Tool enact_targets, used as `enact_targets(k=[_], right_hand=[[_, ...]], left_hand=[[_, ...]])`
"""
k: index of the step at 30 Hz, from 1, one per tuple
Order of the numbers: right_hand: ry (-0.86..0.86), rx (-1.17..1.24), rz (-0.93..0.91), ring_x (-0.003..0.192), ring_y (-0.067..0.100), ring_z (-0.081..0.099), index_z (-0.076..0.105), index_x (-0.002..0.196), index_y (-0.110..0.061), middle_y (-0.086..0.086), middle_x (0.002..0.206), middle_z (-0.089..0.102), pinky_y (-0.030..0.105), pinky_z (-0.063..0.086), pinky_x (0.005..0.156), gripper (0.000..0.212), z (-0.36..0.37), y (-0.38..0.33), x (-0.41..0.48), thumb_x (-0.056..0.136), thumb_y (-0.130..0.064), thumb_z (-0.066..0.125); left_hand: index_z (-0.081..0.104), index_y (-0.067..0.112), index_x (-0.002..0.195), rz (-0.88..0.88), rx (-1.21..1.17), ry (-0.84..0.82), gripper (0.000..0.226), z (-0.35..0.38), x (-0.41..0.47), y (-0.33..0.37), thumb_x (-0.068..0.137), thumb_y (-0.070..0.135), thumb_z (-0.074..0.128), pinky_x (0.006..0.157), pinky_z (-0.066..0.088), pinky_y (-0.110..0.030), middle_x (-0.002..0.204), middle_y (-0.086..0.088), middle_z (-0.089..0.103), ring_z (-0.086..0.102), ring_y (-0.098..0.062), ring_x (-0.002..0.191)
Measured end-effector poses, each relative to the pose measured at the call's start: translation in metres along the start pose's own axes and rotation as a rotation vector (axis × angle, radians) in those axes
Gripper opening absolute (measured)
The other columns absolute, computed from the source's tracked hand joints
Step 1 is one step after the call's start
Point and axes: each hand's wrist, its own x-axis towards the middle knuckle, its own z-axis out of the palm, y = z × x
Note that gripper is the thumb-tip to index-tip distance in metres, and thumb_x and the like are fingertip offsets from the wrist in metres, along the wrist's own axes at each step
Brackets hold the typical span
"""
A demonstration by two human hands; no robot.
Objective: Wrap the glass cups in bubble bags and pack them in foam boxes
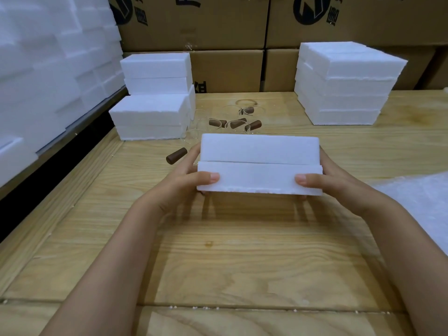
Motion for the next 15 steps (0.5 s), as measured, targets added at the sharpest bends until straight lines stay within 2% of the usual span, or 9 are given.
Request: enact_targets(k=[2, 4, 7, 9, 11, 13, 15], right_hand=[[0.003, 0.008, 0.024, 0.097, 0.008, 0.064, 0.037, 0.128, -0.054, -0.020, 0.118, 0.060, 0.033, 0.054, 0.075, 0.074, 0.000, 0.001, 0.002, 0.061, -0.059, 0.069], [-0.002, 0.004, 0.039, 0.096, 0.011, 0.064, 0.037, 0.126, -0.057, -0.020, 0.117, 0.060, 0.037, 0.052, 0.075, 0.073, 0.000, 0.002, 0.003, 0.060, -0.061, 0.069], [-0.003, -0.011, 0.038, 0.092, 0.009, 0.064, 0.037, 0.124, -0.059, -0.022, 0.113, 0.060, 0.034, 0.052, 0.071, 0.072, -0.001, 0.002, 0.003, 0.059, -0.061, 0.070], [0.011, -0.030, 0.018, 0.091, 0.006, 0.063, 0.036, 0.124, -0.058, -0.025, 0.110, 0.059, 0.032, 0.053, 0.068, 0.074, -0.001, 0.000, 0.002, 0.059, -0.060, 0.070], [0.034, -0.075, -0.016, 0.097, -0.001, 0.061, 0.033, 0.125, -0.057, -0.029, 0.109, 0.058, 0.028, 0.052, 0.073, 0.077, -0.001, -0.004, 0.000, 0.057, -0.059, 0.070], [0.075, -0.145, -0.035, 0.103, 0.004, 0.059, 0.027, 0.126, -0.059, -0.021, 0.111, 0.058, 0.027, 0.051, 0.079, 0.085, 0.002, -0.007, -0.001, 0.054, -0.061, 0.071], [0.129, -0.244, -0.053, 0.098, 0.011, 0.060, 0.021, 0.127, -0.062, -0.009, 0.113, 0.056, 0.030, 0.053, 0.082, 0.092, 0.007, -0.011, -0.001, 0.050, -0.061, 0.071]], left_hand=[[0.047, 0.035, 0.131, -0.009, -0.027, 0.014, 0.077, 0.001, 0.002, -0.001, 0.058, 0.042, 0.069, 0.065, 0.052, -0.029, 0.112, 0.010, 0.066, 0.064, -0.015, 0.092], [0.049, 0.034, 0.130, -0.024, -0.056, 0.006, 0.075, 0.002, 0.003, -0.002, 0.058, 0.041, 0.070, 0.061, 0.051, -0.030, 0.111, 0.007, 0.065, 0.062, -0.016, 0.088], [0.049, 0.032, 0.131, -0.029, -0.082, -0.010, 0.076, 0.001, 0.002, -0.003, 0.059, 0.038, 0.071, 0.064, 0.052, -0.030, 0.116, 0.004, 0.064, 0.063, -0.018, 0.093], [0.049, 0.030, 0.132, -0.020, -0.113, -0.028, 0.075, 0.001, 0.002, -0.003, 0.061, 0.032, 0.072, 0.073, 0.055, -0.029, 0.120, 0.004, 0.066, 0.065, -0.018, 0.104], [0.051, 0.030, 0.130, -0.005, -0.152, -0.036, 0.071, 0.002, -0.001, -0.001, 0.062, 0.028, 0.072, 0.078, 0.055, -0.027, 0.118, 0.007, 0.068, 0.065, -0.017, 0.109], [0.052, 0.031, 0.129, 0.022, -0.169, -0.019, 0.070, 0.005, -0.003, 0.002, 0.061, 0.029, 0.073, 0.076, 0.056, -0.027, 0.116, 0.008, 0.068, 0.066, -0.015, 0.107], [0.049, 0.029, 0.131, 0.034, -0.196, 0.019, 0.084, 0.010, -0.002, 0.006, 0.055, 0.039, 0.081, 0.078, 0.057, -0.030, 0.119, 0.005, 0.065, 0.065, -0.015, 0.108]])
